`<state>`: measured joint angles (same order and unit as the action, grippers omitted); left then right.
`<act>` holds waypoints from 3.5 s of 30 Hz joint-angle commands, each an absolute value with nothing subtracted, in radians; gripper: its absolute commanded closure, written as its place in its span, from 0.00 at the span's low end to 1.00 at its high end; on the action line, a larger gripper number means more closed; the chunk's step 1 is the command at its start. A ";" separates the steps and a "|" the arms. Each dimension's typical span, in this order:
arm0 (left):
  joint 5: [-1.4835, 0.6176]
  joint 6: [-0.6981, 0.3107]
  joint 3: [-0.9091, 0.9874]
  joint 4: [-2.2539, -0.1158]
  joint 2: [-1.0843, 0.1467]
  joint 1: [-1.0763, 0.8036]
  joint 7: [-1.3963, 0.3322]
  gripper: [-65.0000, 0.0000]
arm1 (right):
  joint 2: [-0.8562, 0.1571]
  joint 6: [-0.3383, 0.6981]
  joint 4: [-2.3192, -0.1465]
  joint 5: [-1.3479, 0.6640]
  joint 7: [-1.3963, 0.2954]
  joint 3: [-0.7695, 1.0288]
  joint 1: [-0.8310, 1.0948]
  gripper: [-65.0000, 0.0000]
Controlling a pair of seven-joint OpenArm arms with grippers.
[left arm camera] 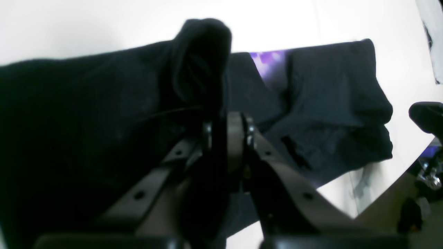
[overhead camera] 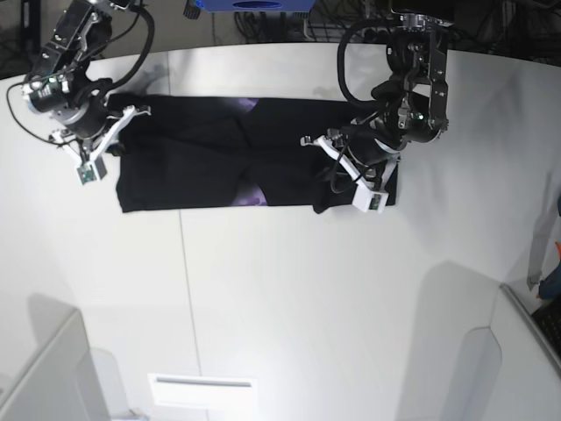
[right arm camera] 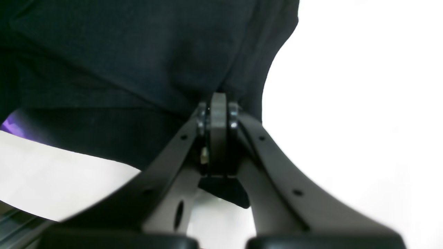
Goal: Fold the T-shirt properly
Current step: 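Lift the strip end with the left gripper and fold it toward the right gripper, then open the left gripper, raise it, and move both grippers to the strip ends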
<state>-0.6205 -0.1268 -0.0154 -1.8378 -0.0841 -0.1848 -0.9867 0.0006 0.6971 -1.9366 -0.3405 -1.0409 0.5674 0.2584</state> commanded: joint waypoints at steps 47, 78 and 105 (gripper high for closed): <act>-0.641 -0.154 0.294 -1.926 -0.205 -0.262 -0.970 1.00 | -0.016 0.698 -1.951 -0.357 -1.323 0.743 0.053 0.63; -0.475 -0.407 0.573 -1.718 -0.268 -0.366 -0.845 1.00 | -0.067 0.667 -1.644 -0.791 -1.396 0.739 -0.018 0.30; -0.464 -0.403 0.423 -1.598 -0.199 -0.303 -0.823 1.00 | -0.176 0.648 -1.526 -0.786 -1.382 0.664 -0.027 0.30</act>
